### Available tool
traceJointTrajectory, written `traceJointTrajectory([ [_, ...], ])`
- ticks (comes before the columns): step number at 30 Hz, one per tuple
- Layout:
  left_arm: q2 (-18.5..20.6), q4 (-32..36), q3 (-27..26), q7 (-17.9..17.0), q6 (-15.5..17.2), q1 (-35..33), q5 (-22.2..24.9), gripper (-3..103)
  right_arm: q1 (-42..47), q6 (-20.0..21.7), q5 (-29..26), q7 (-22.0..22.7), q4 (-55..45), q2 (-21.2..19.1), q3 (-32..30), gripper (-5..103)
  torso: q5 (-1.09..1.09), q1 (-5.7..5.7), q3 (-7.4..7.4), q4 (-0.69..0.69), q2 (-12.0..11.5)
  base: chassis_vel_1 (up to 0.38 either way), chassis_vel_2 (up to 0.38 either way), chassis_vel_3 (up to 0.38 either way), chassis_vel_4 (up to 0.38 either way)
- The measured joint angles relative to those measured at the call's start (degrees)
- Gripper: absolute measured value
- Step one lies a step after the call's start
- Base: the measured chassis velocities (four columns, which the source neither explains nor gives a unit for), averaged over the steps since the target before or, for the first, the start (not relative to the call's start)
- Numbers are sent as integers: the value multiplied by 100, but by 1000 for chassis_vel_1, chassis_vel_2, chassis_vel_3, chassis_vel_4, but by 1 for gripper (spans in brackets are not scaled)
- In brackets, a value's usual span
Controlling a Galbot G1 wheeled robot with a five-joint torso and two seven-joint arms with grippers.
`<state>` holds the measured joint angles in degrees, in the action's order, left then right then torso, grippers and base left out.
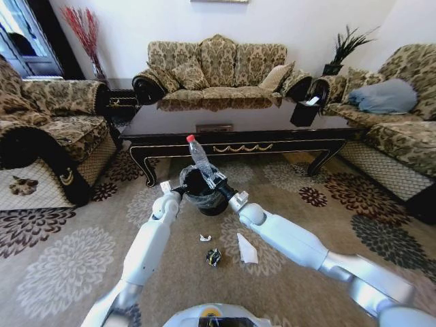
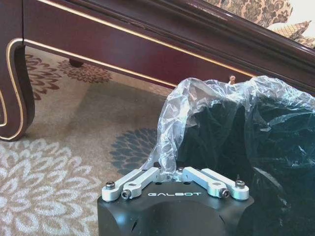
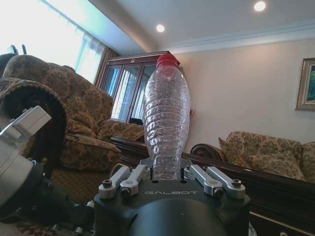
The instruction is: Move to the front of the table and pick up the trash from the floor, then place it into the trash bin.
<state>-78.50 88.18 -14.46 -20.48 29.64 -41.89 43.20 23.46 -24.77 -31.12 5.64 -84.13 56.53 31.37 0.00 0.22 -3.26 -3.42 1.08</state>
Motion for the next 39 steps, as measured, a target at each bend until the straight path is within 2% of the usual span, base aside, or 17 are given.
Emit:
traceJointTrajectory([
  [2,12,18,-9,0,0,-18,0,4,-12,2,-6,4,19,9,16,21,0,0,0,-1,0,0,0,0,0],
  [3,24,33,-14,0,0,-34,0,4,-21,4,-9,6,27,15,25,27,0,0,0,0,0,0,0,0,0],
  [6,59,63,-20,0,0,-60,0,4,-59,6,-11,8,45,26,51,32,0,0,0,0,0,0,0,0,0],
  [10,142,108,-41,0,2,-71,14,4,-123,6,9,32,87,72,94,53,0,0,0,0,0,0,0,0,0],
  [13,177,132,-46,0,9,-78,28,4,-135,6,32,64,108,102,108,59,0,0,0,0,0,0,0,0,0],
  [16,235,169,-70,-1,20,-102,42,4,-159,9,42,101,113,129,141,75,0,0,0,1,0,0,0,0,0],
  [18,251,184,-81,-2,21,-112,48,4,-161,12,45,108,116,137,147,75,0,0,0,1,0,0,0,0,0],
  [22,303,249,-119,-4,29,-170,69,4,-160,29,75,205,124,166,146,95,0,0,0,0,0,0,0,0,0],
  [28,389,398,-231,-54,107,-244,158,4,-181,153,-8,355,-52,58,-114,100,0,0,0,1,0,0,0,0,0],
  [32,560,689,-410,-217,314,-301,400,4,-132,396,-238,488,-342,-194,-503,100,0,0,0,1,0,0,0,0,0],
  [36,782,1174,-880,-355,500,-622,606,4,369,776,-253,486,-556,-595,-1239,100,1,0,1,-2,0,0,0,0,0],
  [37,782,1174,-880,-355,500,-622,606,4,369,776,-253,486,-556,-595,-1239,100,1,0,1,-2,0,0,0,0,0],
  [39,917,1349,-1144,-418,578,-870,647,4,648,1074,-307,515,-711,-793,-1566,100,1,-1,1,-1,0,0,0,0,0],
])
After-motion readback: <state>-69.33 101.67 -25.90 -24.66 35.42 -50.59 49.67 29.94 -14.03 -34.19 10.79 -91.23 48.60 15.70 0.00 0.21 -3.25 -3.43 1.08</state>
